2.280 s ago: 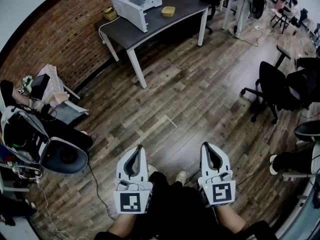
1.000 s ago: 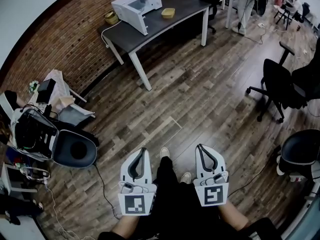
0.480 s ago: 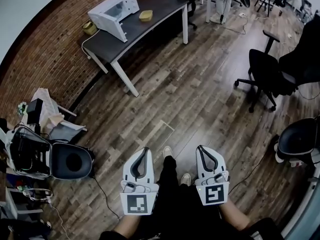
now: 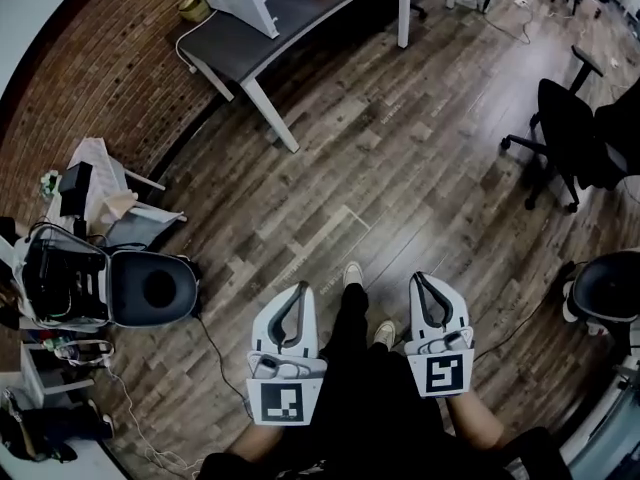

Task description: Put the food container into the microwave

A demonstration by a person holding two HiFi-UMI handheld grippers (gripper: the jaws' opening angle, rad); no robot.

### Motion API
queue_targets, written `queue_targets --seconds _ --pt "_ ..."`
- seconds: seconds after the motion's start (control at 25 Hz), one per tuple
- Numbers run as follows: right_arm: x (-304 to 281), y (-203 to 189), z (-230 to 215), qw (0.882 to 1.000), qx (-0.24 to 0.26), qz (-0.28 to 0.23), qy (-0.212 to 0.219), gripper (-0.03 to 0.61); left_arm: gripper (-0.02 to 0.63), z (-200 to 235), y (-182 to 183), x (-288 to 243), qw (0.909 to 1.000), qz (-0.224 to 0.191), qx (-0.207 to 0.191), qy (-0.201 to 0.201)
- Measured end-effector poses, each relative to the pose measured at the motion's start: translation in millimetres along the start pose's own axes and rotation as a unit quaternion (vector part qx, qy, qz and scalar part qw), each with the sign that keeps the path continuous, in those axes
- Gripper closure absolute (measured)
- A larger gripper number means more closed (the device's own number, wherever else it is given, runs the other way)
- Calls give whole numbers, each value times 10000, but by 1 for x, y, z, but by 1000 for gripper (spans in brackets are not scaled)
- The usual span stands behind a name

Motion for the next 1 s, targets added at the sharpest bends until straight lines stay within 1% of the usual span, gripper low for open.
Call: queue_targets --seconds 0.08,0.2,0.36,0.44,0.52,0.64,0.8,0.88,1.0 --pt "-21 3 0 9997 -188 34 131 514 614 10 -3 -13 9998 13 178 30" --pt "-51 18 -9 9992 -288 55 264 514 615 25 -5 -41 9994 64 338 77" --pt "-84 43 -28 9992 -323 -42 250 514 615 39 -1 -82 9988 -10 481 47" --pt "-96 52 -34 9995 -263 14 180 514 615 45 1 -99 9984 -49 558 7" --pt "-110 60 -42 9996 -229 92 104 514 615 49 8 -117 9987 -137 474 -136" --pt "-132 79 -48 9998 -159 57 102 514 615 54 19 -137 9985 -330 149 -404" --pt "-151 96 -53 10000 13 86 -17 514 614 70 23 -164 9976 -449 233 -471" --pt "-155 97 -61 9997 -83 114 -175 514 615 73 27 -175 9970 -466 274 -546" --pt "-159 100 -72 9988 -182 19 -450 514 615 72 34 -189 9951 -576 303 -744"
Point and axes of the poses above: the fingertips, and each gripper's own axes: x backward along the fingers, z to its left, y out of its top, the point moved 1 cm from there along x, backward along the fingers, and after that the axes turned 11 degrees about y, right-handed, at the moved point
